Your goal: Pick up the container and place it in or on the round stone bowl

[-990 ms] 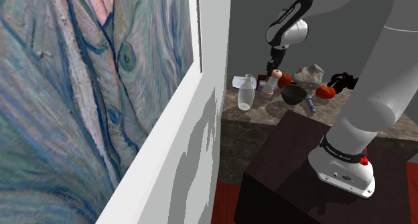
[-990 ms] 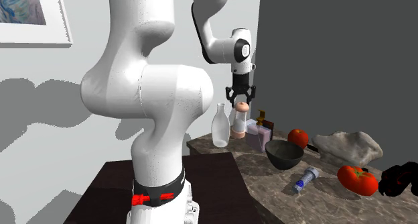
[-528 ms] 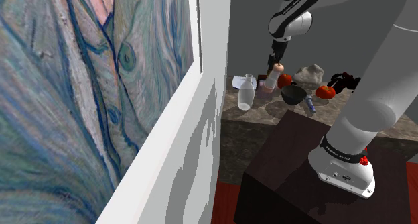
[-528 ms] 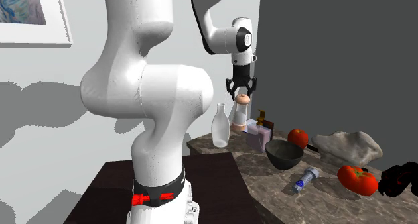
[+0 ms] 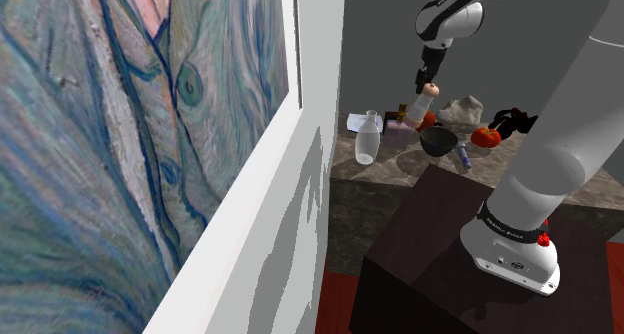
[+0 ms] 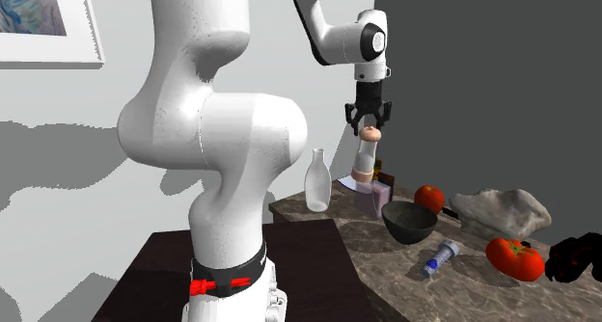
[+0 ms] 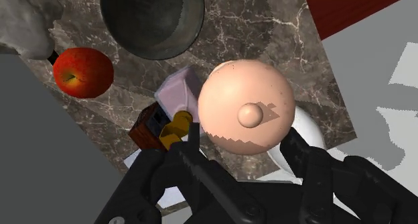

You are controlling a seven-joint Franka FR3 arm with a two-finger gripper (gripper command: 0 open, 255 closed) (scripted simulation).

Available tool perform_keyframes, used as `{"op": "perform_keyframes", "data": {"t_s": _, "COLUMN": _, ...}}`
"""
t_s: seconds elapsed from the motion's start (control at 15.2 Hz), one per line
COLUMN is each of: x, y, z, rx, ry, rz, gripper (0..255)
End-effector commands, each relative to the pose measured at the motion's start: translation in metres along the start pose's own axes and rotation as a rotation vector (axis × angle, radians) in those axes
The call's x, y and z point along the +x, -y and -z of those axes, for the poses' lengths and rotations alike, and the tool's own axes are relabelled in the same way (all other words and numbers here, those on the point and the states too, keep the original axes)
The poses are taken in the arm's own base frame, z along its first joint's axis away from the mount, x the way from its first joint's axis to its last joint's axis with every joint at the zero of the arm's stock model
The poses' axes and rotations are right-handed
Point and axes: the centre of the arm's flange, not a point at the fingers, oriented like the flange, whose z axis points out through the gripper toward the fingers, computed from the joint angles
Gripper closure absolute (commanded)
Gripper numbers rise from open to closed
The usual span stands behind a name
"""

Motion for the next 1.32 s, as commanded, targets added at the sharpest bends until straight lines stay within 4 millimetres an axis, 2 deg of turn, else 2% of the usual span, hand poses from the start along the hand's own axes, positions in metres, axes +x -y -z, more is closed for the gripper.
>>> {"op": "perform_keyframes", "data": {"t_s": 0.0, "x": -0.012, "y": -0.022, "z": 0.005, "rx": 0.001, "ry": 0.000, "rz": 0.002, "gripper": 255}}
{"op": "perform_keyframes", "data": {"t_s": 0.66, "x": -0.063, "y": -0.137, "z": 0.042, "rx": 0.001, "ry": 0.000, "rz": 0.002, "gripper": 255}}
{"op": "perform_keyframes", "data": {"t_s": 1.25, "x": -0.066, "y": -0.134, "z": -0.006, "rx": 0.001, "ry": 0.000, "rz": 0.002, "gripper": 255}}
